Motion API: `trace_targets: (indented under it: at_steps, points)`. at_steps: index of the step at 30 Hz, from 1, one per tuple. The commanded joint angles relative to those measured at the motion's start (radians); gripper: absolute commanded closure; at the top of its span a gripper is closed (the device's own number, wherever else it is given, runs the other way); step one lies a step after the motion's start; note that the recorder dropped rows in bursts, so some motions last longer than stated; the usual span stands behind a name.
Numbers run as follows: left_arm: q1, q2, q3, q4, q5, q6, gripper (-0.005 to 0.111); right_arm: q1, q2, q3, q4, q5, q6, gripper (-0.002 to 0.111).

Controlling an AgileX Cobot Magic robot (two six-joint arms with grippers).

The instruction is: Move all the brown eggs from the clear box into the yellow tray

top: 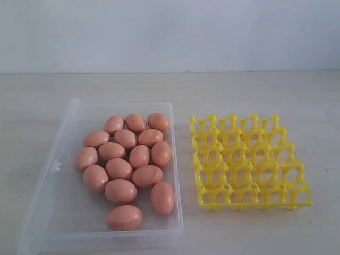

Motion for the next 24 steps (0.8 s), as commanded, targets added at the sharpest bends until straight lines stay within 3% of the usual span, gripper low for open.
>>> trace_targets:
  at_steps: [1, 9, 18, 20, 22, 24]
  points:
    - [-0.006, -0.003, 0.004, 0.002, -0.002, 0.0, 0.103, -0.003, 0.003, -0.001, -0.03, -0.007, -0.01, 0.108]
    - [-0.006, -0.003, 0.004, 0.002, -0.002, 0.0, 0.103, -0.003, 0.003, -0.001, -0.059, -0.027, -0.021, 0.108]
    - [-0.006, -0.003, 0.004, 0.002, -0.002, 0.0, 0.103, -0.003, 0.003, -0.001, -0.048, -0.208, 0.02, 0.108]
    - [-0.006, -0.003, 0.004, 0.002, -0.002, 0.0, 0.103, -0.003, 0.003, -0.001, -0.048, -0.319, 0.024, 0.108]
    - [-0.006, -0.003, 0.004, 0.002, -0.002, 0.0, 0.103, -0.003, 0.003, -0.001, 0.009, -0.463, 0.18, 0.108]
    - [-0.006, -0.003, 0.004, 0.002, -0.002, 0.0, 0.103, -0.003, 0.003, -0.001, -0.02, -0.611, 0.56, 0.108]
